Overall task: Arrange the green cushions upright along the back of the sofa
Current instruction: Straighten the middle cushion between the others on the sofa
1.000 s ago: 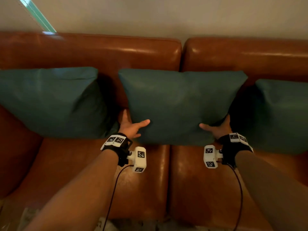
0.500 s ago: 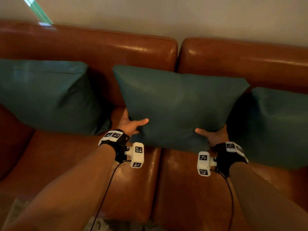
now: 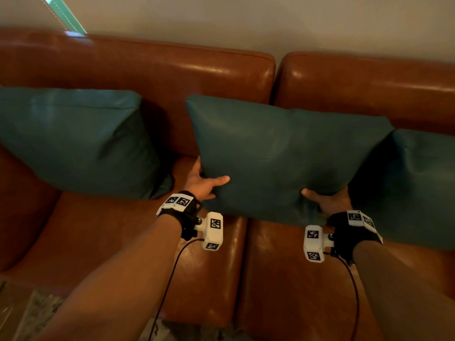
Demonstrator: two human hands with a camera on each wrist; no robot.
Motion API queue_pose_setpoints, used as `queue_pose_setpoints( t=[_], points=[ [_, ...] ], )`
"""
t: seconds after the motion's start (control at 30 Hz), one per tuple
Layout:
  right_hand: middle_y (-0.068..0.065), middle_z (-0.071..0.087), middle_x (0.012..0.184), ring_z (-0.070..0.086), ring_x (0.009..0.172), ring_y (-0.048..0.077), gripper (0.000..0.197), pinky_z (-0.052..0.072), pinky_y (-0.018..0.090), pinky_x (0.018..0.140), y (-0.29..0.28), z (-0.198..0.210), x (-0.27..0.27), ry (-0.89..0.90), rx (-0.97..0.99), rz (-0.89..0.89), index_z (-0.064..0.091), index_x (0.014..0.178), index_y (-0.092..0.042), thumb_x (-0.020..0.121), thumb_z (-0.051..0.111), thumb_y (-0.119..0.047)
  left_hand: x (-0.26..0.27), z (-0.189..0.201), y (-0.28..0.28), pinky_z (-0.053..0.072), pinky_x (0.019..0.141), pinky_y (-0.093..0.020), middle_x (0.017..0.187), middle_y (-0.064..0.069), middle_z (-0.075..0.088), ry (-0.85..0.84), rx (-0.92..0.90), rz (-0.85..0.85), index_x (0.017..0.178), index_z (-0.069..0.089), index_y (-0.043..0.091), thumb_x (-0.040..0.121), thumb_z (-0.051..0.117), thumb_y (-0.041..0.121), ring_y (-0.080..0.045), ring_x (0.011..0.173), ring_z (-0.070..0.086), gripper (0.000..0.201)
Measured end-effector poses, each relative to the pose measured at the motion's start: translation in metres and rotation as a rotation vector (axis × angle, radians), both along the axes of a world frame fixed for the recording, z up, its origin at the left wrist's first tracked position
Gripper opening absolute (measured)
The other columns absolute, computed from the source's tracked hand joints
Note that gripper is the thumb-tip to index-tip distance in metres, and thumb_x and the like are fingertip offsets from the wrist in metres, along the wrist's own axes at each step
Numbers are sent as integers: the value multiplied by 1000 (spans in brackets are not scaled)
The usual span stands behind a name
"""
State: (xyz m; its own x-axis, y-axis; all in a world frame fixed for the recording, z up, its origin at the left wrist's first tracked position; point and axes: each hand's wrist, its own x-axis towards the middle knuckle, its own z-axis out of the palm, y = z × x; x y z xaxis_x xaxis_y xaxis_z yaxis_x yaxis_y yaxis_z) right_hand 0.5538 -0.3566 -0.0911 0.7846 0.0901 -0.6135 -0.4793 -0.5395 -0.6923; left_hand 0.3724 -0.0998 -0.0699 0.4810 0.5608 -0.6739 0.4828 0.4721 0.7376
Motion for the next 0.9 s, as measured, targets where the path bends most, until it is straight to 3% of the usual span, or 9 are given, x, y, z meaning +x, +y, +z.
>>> queue_pose_setpoints(
  t=[0.1,0.2,0.33,0.43,0.53,0.63,0.7,0.8,0.9],
  points=[
    [7,52,144,52,127,35,138,44,56,103,6,-8,-4,14,22,7,33,146,-29,24,93,-53,-1,4,4,53,79,-48,133,15,53,2,28,10,136,41,44,70,81,9,-20,121,53,85],
    [2,58,138,58,122,31,140,48,55,99,9,-29,-8,1,74,15,41,140,-31,14,91,-63,-7,5,14,51,74,-41,121,18,54,10,41,50,137,41,42,74,78,6,-17,115,53,82],
    [8,53,142,53,127,31,137,45,53,103,22,-14,-18,-46,83,23,37,144,-22,22,89,-55,-14,6,23,50,89,-55,140,10,48,48,24,13,139,34,46,74,79,10,-22,120,51,87],
    [9,47,148,47,132,33,133,43,54,105,19,-7,-17,-52,60,20,29,149,-22,34,93,-46,-11,7,19,47,94,-58,138,9,47,51,21,24,144,27,46,74,78,10,-23,121,49,93],
    [10,40,152,41,137,34,122,38,53,110,16,-11,-13,-78,13,24,21,151,-21,52,93,-31,-10,9,14,46,91,-58,131,13,47,55,-2,24,141,26,48,69,83,16,-22,116,49,97],
    [10,38,153,41,137,35,127,37,53,110,18,-15,-11,-105,-4,23,22,151,-24,47,94,-36,-6,13,8,47,88,-62,129,16,47,85,7,-11,136,25,49,57,90,24,-21,115,49,105],
    [10,40,152,42,136,35,130,37,53,110,20,-17,-8,-99,-10,31,23,150,-24,42,94,-39,0,12,4,47,87,-63,129,15,48,92,43,5,137,24,46,54,91,21,-22,118,49,110],
    [9,47,147,47,132,32,117,40,47,109,18,-16,-4,-127,50,18,31,148,-19,50,94,-29,9,14,-3,49,78,-51,120,14,52,54,77,25,138,30,41,59,89,13,-18,112,50,103],
    [8,52,143,50,128,27,101,41,41,107,10,-13,-9,-199,122,29,39,145,-15,58,91,-19,8,10,-7,51,79,-51,120,11,57,38,106,42,136,37,34,59,88,10,-18,112,56,95]
  ],
)
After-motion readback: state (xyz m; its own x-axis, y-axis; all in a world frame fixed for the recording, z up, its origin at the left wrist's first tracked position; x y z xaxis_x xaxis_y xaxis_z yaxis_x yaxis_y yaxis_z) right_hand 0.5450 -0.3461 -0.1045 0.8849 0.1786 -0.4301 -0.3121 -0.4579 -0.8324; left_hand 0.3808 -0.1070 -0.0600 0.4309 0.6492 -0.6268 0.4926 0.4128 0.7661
